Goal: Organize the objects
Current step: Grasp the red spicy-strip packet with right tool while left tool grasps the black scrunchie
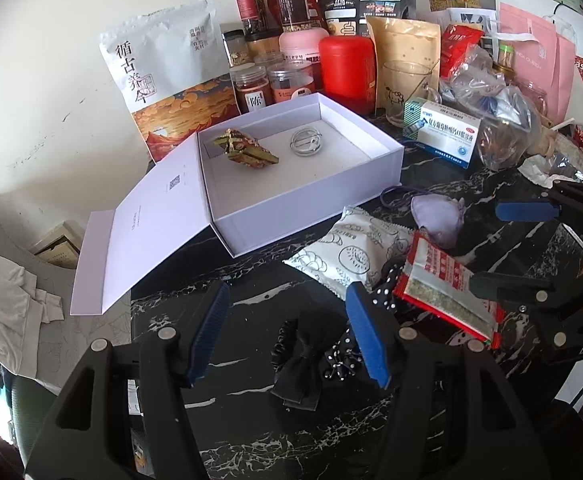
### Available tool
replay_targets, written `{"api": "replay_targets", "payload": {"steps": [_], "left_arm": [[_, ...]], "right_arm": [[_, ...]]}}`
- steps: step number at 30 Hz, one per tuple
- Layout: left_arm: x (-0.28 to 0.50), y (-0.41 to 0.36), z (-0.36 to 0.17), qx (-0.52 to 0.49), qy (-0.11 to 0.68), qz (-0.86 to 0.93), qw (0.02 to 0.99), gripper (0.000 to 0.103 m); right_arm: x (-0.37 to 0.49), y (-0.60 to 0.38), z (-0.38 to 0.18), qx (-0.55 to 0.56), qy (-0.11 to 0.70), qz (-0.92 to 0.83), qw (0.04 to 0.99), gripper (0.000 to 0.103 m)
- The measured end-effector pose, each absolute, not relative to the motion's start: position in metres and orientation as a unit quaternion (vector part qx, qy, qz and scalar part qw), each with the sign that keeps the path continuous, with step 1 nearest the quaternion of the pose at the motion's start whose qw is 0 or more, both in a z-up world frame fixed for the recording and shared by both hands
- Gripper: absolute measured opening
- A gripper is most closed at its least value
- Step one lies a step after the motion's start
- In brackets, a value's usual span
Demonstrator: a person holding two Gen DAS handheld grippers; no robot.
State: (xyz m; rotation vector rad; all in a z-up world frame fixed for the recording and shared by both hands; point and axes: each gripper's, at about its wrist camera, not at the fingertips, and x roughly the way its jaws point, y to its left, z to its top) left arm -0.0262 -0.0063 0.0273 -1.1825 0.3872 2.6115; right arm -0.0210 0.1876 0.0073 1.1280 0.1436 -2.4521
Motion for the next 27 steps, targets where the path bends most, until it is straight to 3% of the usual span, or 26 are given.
{"api": "replay_targets", "payload": {"steps": [18, 23, 27], "left_arm": [[-0.051, -0.027, -0.061, -0.468, 0.09, 0.868, 0.14, 0.059], [-0.052, -0.03, -0.064, -0.472, 0.072, 0.866, 0.148, 0.059], [-0.05, -0.026, -0.064, -0.474, 0.083, 0.864, 0.15, 0.059]], "right_arm": [[-0.025, 0.189, -0.054, 0.467, 0.054, -0.854, 0.225, 0.08], [-0.021, 0.19, -0.056, 0.462, 0.062, -0.856, 0.224, 0.08], [-0.019, 0.188, -0.054, 0.46, 0.067, -0.856, 0.227, 0.069]]}}
